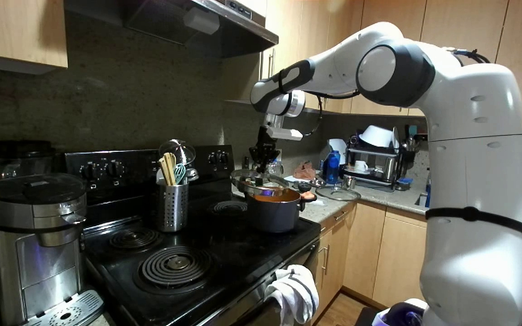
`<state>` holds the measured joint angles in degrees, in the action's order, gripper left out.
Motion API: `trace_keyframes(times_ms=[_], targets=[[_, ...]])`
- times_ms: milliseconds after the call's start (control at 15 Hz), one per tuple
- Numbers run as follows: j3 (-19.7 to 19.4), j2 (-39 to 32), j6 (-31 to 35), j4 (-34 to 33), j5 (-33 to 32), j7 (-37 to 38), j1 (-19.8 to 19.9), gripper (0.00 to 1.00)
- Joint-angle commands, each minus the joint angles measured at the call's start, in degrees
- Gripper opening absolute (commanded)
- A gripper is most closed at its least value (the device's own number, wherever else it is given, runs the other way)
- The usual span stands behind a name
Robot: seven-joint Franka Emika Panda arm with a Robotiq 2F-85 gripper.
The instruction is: Take the lid from the stove and place it on the black pot
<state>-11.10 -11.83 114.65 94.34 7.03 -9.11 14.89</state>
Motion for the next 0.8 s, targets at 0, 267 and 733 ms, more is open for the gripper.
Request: trace_keyframes(times_ms=[0,267,733], targets=[[-0.5,-2.3,-2.9,-4.9,1.9,3.6,1.0,0.04],[-0.8,-3.9,-3.6,-6.7,2.7,6.0,1.9,0.04],[-1.7,-4.4,-3.4,-7.1,1.4,12.5,2.4,0.04]])
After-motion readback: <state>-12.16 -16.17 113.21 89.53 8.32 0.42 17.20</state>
